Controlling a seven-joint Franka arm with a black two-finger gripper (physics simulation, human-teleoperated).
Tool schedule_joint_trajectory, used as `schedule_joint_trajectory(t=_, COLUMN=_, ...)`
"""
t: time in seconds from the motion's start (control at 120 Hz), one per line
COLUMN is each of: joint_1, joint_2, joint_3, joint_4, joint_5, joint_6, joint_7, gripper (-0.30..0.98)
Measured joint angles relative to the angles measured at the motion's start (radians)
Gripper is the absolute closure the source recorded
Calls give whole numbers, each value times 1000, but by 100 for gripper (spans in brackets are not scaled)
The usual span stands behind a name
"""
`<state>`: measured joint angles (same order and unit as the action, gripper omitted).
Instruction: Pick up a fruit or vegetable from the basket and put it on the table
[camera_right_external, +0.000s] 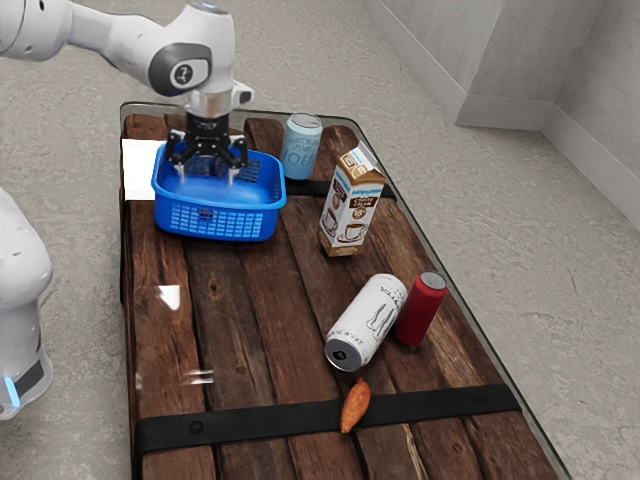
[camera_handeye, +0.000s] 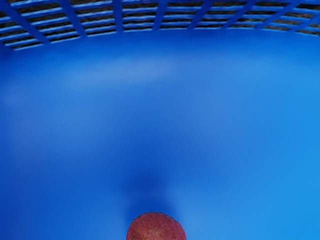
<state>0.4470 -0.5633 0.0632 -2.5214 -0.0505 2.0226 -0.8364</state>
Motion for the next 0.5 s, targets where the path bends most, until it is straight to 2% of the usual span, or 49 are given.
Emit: schedule_joint_trajectory(t=0.5, joint_1=-3, joint_2=37, joint_3=-2, joint_4=-56, joint_5=-16, joint_6=46, joint_7=26, gripper=0)
